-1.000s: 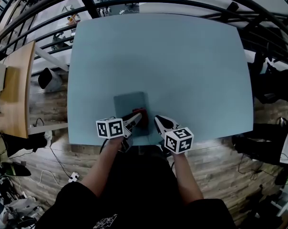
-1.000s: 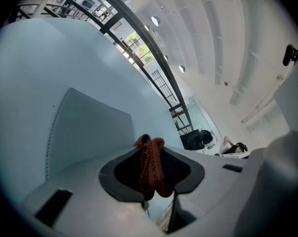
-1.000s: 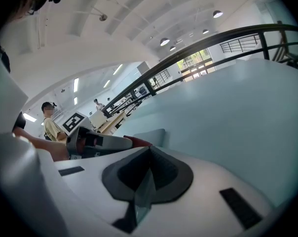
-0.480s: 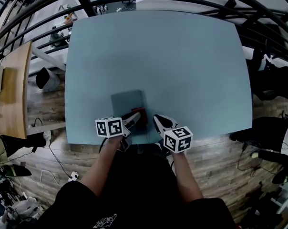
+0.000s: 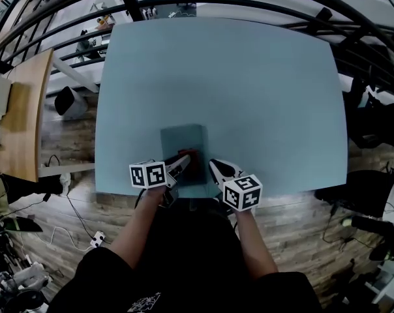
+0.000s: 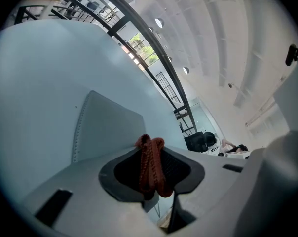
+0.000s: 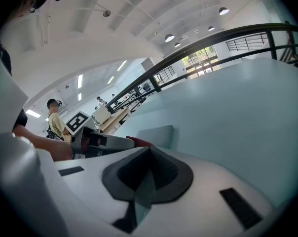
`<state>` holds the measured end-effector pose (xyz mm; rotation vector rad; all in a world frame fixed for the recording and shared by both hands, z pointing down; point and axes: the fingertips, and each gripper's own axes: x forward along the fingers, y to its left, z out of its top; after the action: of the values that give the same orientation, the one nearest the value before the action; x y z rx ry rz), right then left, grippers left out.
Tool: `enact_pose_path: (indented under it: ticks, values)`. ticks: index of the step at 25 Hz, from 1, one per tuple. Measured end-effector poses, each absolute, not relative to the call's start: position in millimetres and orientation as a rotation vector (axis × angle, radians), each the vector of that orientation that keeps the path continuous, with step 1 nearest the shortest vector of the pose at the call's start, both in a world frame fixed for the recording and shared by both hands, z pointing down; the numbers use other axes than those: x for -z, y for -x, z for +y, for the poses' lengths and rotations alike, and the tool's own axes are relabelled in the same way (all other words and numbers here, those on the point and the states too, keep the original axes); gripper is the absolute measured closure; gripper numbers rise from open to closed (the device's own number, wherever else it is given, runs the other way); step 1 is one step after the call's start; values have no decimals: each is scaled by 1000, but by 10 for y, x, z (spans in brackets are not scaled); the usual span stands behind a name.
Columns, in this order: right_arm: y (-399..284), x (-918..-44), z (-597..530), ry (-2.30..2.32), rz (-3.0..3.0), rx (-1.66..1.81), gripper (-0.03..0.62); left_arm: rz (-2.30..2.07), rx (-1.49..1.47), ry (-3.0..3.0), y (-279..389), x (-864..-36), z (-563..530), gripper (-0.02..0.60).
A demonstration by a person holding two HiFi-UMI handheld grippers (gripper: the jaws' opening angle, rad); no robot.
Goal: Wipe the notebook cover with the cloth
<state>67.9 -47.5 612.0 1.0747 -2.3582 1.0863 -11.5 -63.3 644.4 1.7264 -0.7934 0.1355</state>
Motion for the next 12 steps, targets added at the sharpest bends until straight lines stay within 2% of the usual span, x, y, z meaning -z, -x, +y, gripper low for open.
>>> enact_pose_path:
  ticks: [12]
  values:
    - [-316, -6146, -421, -973, -2380, -1058, 588, -849, -118, -1704, 596, -6467, -532, 482]
